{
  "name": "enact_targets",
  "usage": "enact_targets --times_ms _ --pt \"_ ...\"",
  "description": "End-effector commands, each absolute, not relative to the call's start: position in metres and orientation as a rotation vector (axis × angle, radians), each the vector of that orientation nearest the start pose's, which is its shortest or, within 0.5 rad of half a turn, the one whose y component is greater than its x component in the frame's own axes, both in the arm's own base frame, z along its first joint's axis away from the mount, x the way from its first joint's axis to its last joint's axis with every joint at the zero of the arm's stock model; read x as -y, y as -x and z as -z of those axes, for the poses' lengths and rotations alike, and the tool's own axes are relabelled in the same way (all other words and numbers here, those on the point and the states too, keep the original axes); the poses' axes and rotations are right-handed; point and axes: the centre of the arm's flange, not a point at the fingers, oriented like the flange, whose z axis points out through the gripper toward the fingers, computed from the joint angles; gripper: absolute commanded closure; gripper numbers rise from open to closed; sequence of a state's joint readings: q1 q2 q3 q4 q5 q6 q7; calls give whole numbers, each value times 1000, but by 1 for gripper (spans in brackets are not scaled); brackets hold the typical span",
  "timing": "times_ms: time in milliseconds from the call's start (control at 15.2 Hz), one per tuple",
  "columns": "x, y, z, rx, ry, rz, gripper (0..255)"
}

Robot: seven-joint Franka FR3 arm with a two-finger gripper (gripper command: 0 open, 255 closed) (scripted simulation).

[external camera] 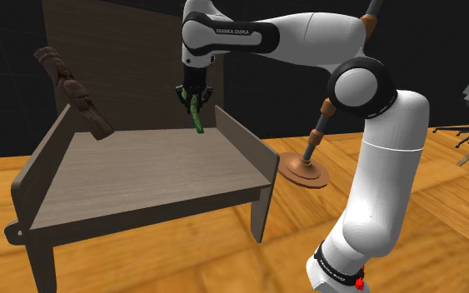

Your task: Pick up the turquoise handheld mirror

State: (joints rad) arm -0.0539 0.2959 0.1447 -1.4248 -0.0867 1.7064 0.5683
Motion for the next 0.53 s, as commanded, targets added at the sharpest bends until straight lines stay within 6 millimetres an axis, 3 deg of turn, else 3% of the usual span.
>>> enact_targets --times_ms 0,330,462 --pt "-38 -648 -540 -744 3099 5 255" --pt "-38 -648 -566 -744 3099 5 255" --pt "-38 -648 -567 -744 3099 5 255"
